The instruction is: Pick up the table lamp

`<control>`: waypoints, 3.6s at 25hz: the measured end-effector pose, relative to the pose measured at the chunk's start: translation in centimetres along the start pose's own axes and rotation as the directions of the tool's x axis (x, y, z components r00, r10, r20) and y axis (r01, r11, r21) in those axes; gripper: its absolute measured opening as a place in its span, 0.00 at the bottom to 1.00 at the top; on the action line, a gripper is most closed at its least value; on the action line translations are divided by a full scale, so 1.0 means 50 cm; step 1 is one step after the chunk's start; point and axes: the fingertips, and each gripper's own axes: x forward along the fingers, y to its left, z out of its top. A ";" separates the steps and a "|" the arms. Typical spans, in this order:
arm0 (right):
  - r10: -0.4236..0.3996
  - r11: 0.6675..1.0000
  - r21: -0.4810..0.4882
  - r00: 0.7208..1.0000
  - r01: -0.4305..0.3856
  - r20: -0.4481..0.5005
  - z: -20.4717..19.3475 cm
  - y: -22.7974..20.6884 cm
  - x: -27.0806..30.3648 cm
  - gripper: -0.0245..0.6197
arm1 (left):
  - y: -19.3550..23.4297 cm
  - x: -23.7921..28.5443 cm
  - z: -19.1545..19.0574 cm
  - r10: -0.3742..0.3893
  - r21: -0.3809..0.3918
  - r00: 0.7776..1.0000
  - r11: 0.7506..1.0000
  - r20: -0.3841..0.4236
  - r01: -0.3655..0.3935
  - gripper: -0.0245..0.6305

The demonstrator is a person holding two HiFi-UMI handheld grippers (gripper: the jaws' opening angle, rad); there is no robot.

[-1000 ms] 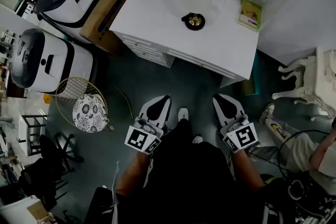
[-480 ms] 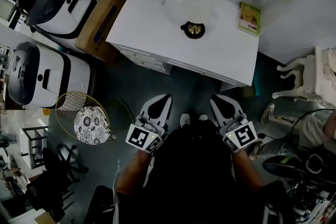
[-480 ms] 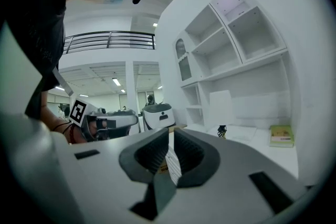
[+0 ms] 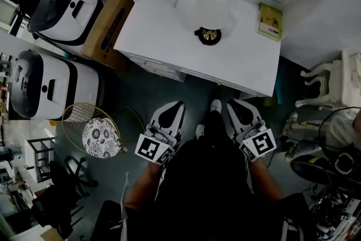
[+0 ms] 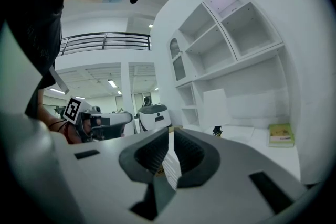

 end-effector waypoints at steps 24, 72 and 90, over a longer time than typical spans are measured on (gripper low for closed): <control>0.131 0.991 -0.005 0.989 -0.131 -0.069 0.003 -0.227 0.216 0.11 | 0.104 0.285 0.012 -0.022 0.007 0.999 1.000 -0.037 0.022 0.06; 0.082 0.993 -0.064 0.967 -0.100 -0.241 -0.308 -0.486 0.542 0.15 | 0.322 0.445 -0.233 0.061 -0.035 0.983 0.997 -0.171 -0.068 0.06; 0.079 0.988 -0.115 0.974 -0.105 -0.211 -0.319 -0.499 0.619 0.20 | 0.333 0.401 -0.270 0.076 -0.028 0.977 0.996 -0.198 -0.084 0.06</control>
